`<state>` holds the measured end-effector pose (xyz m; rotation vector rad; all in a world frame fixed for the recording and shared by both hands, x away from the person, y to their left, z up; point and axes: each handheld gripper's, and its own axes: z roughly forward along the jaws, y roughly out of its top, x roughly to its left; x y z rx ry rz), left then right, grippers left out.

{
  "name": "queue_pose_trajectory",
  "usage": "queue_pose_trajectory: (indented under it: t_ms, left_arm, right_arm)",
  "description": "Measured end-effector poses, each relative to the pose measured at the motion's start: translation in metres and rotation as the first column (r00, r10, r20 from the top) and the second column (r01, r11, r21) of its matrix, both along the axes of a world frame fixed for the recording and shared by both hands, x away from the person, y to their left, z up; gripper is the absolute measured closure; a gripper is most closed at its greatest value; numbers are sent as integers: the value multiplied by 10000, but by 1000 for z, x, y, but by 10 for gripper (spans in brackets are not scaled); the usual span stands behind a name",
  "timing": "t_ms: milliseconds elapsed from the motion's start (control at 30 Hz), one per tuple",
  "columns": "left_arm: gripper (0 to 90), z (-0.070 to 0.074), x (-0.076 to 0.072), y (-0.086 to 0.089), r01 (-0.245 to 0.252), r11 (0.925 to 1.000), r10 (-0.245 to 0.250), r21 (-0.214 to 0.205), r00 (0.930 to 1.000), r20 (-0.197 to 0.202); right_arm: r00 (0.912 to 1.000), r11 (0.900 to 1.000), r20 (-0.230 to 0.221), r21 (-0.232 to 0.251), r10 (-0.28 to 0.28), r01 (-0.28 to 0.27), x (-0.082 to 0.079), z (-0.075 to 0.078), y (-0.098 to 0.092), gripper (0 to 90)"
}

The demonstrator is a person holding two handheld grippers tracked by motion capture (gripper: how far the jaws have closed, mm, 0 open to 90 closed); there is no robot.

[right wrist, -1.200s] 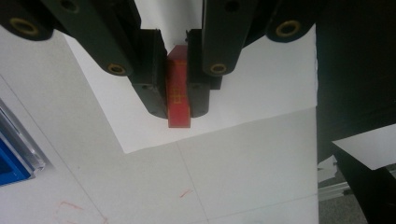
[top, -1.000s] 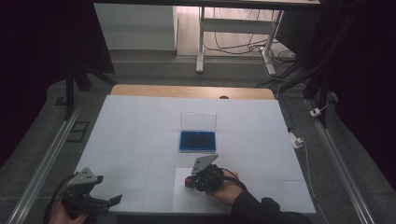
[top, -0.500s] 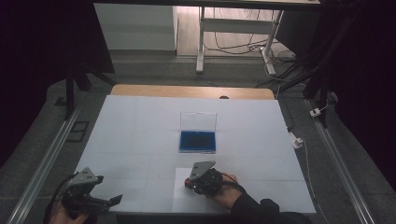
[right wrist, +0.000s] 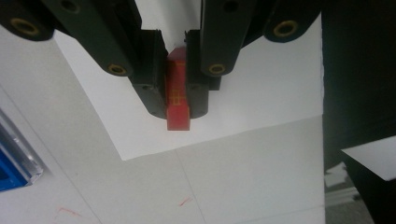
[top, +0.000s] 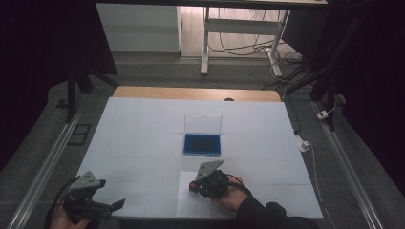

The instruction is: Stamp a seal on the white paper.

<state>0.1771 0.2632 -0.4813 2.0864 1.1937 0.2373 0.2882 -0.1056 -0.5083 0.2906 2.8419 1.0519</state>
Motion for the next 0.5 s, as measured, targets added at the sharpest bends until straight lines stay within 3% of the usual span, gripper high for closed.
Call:
queue_pose_trajectory:
  t_ms: [133,200,267,400,500]
  left_arm:
    - [11,0,0,0,11,10000,-11,19,10000,-3]
    - [11,0,0,0,10,10000,-10,18,10000,4]
    - [11,0,0,0,19,10000,-19,18,10000,23]
    - [11,0,0,0,27,10000,-27,15,10000,17]
    - [11,0,0,0,21,10000,-21,9,10000,18]
  right_arm:
    - [9983,9995,578,-321,65,-46,-7,1,3,810]
    - [9992,9997,404,-258,31,-20,-5,1,2,810]
    - [10000,10000,-57,48,-17,17,1,0,-1,809]
    - [10000,10000,48,-55,74,-74,1,1,-1,807]
    - [9999,10000,-115,51,33,-32,2,1,0,805]
